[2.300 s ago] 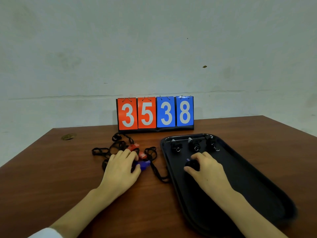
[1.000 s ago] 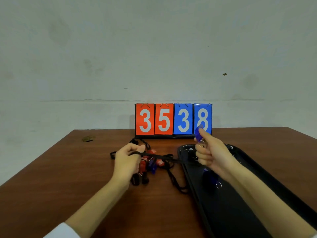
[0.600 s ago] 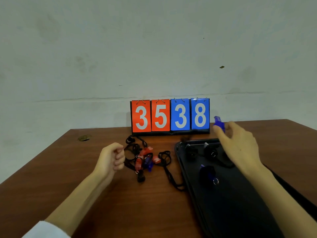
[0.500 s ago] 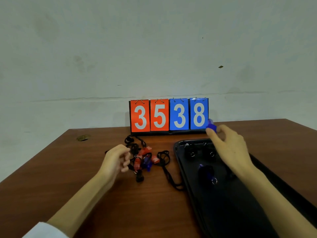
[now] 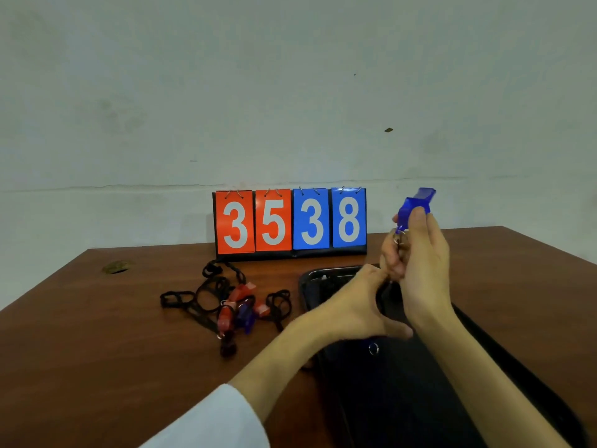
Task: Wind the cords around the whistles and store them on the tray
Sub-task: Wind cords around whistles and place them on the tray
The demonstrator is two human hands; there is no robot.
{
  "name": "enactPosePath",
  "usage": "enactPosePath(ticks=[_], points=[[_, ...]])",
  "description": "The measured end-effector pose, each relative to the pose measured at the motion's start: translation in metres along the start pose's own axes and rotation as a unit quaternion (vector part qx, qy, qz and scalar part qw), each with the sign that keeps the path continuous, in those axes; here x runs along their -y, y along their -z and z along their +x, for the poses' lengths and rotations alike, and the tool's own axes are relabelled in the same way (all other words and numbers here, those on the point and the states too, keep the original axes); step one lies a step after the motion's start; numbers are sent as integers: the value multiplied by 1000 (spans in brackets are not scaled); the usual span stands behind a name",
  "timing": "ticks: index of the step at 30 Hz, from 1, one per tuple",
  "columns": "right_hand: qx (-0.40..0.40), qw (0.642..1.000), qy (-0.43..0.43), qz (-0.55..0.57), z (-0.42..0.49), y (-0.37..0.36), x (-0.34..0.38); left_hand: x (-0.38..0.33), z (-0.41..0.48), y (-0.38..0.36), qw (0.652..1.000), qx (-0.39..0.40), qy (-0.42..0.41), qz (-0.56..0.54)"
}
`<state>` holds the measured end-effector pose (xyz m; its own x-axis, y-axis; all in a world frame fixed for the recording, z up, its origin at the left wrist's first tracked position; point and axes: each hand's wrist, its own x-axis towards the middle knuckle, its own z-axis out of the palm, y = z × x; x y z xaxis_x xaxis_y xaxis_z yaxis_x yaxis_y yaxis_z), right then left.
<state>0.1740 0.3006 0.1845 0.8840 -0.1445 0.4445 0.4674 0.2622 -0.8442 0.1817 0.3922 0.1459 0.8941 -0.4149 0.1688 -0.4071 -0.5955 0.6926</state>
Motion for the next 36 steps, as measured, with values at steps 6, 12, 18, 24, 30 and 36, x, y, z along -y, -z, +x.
enactPosePath(ticks=[6,12,18,24,30,36], points=[[-7,997,57,-50,-6,-1,8,10,17,23,952,-277,70,-113],[27,966,51,-253,-12,-2,-8,32,-25,102,886,-406,89,-205],[36,889,49,-454,-8,2,-15,84,-77,120,875,-319,242,-272],[8,875,42,-482,-5,9,-21,113,-100,140,845,-70,256,-464],[183,948,-72,-249,-18,-12,-29,69,-92,131,901,29,148,-406],[284,932,-175,-140,-33,-20,-31,27,-79,110,915,57,81,-392]])
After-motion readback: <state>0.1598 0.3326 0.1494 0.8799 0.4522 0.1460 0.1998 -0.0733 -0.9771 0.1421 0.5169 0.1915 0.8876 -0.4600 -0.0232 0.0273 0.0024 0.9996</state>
